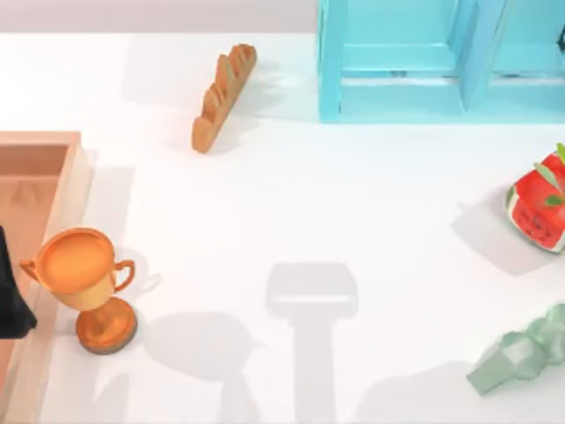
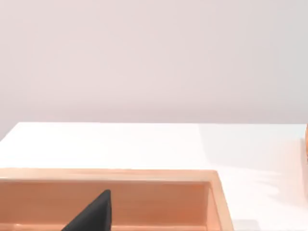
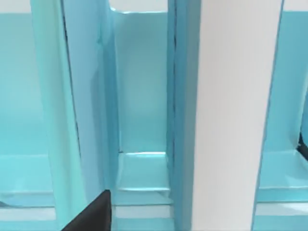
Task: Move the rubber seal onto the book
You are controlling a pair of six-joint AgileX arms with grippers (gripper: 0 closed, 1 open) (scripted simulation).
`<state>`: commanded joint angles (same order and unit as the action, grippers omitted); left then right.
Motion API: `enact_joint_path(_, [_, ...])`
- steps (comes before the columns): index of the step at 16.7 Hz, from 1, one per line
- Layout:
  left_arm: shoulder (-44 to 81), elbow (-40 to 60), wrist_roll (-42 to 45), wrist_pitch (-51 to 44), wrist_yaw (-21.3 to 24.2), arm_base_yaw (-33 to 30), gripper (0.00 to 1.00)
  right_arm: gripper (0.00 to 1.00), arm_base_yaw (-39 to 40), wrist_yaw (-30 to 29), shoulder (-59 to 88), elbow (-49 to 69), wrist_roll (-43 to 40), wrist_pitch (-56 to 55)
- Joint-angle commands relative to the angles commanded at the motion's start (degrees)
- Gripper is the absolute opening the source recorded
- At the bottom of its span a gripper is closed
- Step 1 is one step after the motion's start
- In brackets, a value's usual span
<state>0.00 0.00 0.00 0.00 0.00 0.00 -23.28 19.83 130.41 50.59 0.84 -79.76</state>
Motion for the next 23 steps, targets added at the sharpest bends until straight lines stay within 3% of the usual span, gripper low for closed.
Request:
enact_joint_path(12, [0.0, 0.0, 0.0, 0.0, 0.0, 0.0, 1.00, 1.00, 3.9, -4.2, 10.3, 25.0, -0.1, 14.6])
enact_joint_path(18, [0.0, 0.0, 0.0, 0.0, 0.0, 0.0, 1.00, 1.00, 3.9, -4.3, 11.3, 27.0, -0.1, 15.7])
enact_joint_path(23, [0.0, 0.0, 0.0, 0.0, 0.0, 0.0, 1.00, 0.62, 3.9, -4.3, 11.3, 27.0, -0.1, 15.7])
